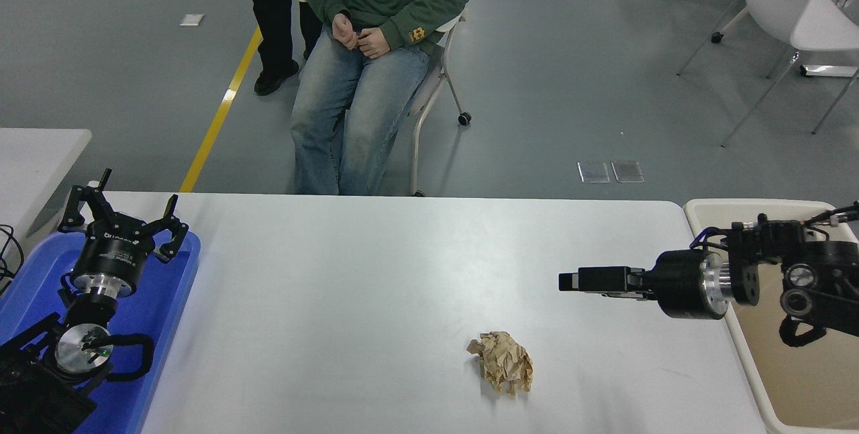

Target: Clean the table surface

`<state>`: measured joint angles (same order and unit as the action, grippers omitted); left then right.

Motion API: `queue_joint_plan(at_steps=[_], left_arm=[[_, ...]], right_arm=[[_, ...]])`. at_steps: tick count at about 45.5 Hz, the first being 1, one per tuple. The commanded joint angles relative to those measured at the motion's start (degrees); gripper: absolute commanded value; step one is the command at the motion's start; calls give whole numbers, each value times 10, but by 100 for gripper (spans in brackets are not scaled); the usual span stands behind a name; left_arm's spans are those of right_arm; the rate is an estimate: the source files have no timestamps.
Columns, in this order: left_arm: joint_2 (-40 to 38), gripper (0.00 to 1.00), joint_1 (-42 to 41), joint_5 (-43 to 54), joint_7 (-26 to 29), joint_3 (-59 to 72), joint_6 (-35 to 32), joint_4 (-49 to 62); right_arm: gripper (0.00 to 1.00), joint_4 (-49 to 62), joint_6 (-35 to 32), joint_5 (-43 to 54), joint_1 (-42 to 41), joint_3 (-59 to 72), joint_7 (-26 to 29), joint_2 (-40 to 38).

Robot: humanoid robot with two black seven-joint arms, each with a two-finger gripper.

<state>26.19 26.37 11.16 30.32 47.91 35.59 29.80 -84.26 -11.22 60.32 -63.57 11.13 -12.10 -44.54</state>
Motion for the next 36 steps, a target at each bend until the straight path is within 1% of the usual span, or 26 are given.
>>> queue_joint_plan(at_steps=[1,6,13,19,33,36], left_arm=[[0,100,0,0,0,-1,0,0],[0,100,0,0,0,0,0,0],[0,100,0,0,0,0,0,0],[0,100,0,0,0,-1,0,0],[0,100,0,0,0,0,0,0],[0,100,0,0,0,0,0,0]], right_arm=[[99,32,13,5,9,19,1,53],[99,37,21,4,17,16,7,62],[95,54,49,5,35,13,48,82],[94,60,68,6,51,11,68,100],[94,62,82,22,95,11,74,127],[94,64,87,29,105,11,74,146]])
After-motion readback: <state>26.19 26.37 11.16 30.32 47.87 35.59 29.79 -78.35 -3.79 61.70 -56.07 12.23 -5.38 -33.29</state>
